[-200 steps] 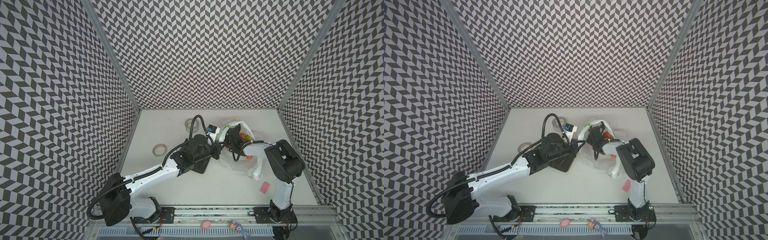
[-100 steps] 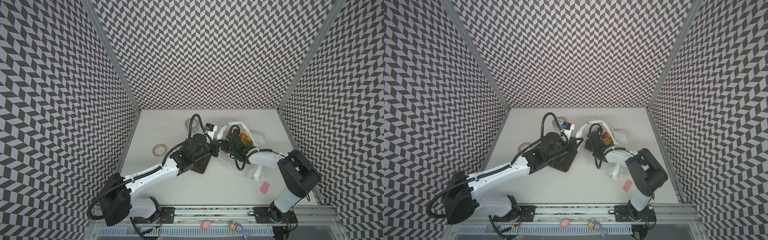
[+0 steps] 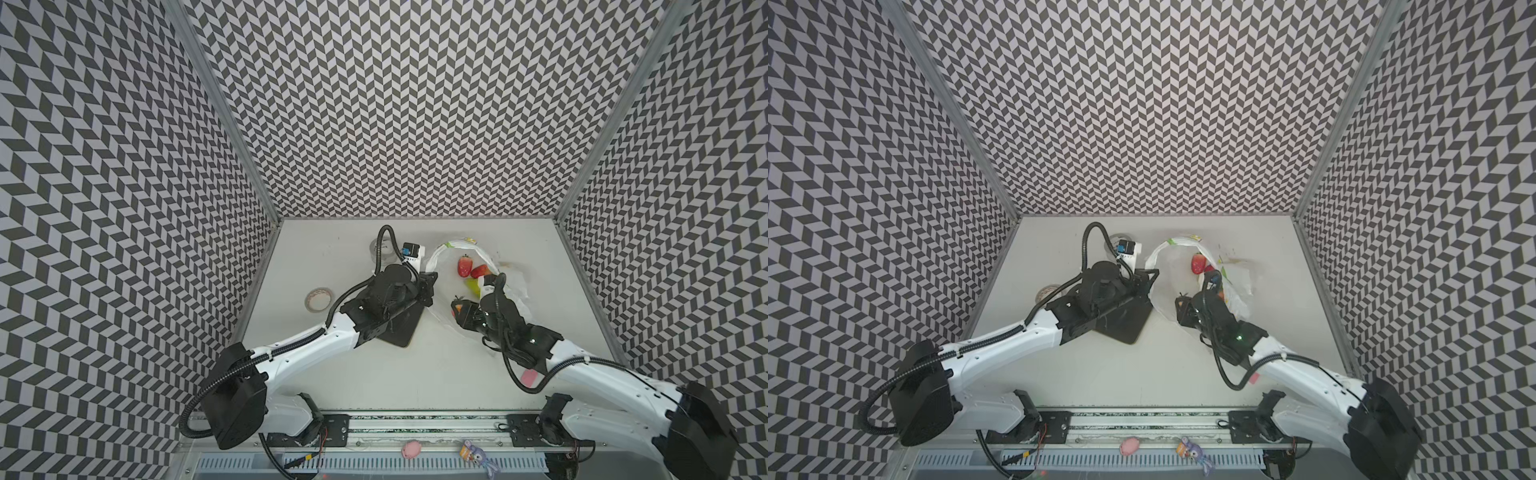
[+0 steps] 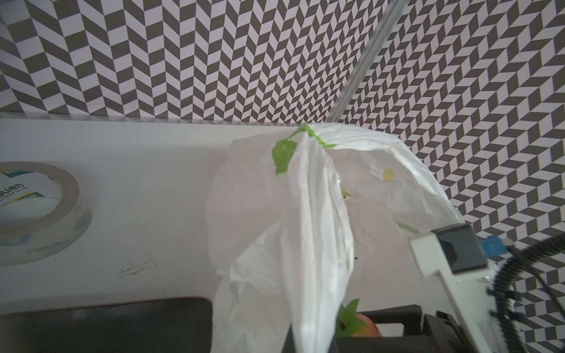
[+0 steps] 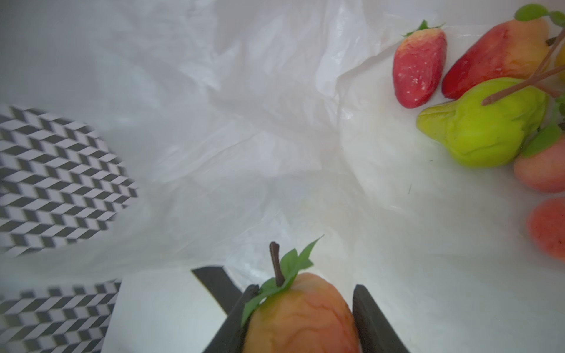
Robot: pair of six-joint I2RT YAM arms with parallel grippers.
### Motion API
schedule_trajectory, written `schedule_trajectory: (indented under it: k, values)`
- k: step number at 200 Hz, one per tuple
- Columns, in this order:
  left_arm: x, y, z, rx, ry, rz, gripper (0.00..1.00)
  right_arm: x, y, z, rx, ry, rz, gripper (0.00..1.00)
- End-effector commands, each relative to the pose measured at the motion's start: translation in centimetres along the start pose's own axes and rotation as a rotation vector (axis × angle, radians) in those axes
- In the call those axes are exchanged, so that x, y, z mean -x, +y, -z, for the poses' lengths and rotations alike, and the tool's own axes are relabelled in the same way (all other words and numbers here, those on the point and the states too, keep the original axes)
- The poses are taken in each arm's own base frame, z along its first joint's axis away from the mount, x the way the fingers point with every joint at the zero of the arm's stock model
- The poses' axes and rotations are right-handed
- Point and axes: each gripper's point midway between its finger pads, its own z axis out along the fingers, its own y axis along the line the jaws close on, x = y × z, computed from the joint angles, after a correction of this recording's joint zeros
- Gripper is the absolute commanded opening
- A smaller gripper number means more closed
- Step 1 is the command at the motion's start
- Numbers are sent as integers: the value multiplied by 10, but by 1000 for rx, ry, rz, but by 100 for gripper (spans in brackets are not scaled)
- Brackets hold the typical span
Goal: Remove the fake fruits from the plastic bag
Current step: 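Lift the strawberry out of the bag with the right gripper, then move the strawberry onto the black pad and open the right gripper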
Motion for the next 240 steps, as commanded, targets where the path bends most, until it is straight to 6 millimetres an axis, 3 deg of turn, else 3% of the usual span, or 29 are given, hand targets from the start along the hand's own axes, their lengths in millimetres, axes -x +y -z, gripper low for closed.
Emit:
schedule_trajectory:
  k: [1, 46, 81, 117, 165, 240]
  values:
    - [7, -3, -5, -19, -21, 1, 0, -4, 26, 24, 131, -24, 150, 31]
    - [13, 2, -14, -25, -16, -23, 0, -43, 71, 41, 320, -58, 492, 31]
    - [19, 10, -16, -17, -19, -23, 0, -77, 101, 16, 412, -52, 681, 30]
    - [20, 11, -17, -18, -20, -2, 0, -84, 105, -32, 308, -27, 488, 29]
    - [19, 10, -16, -18, -8, -4, 0, -93, 111, -75, 222, 8, 263, 28]
    - [19, 13, -12, -6, -4, -14, 0, -107, 101, -130, 87, 34, 268, 29]
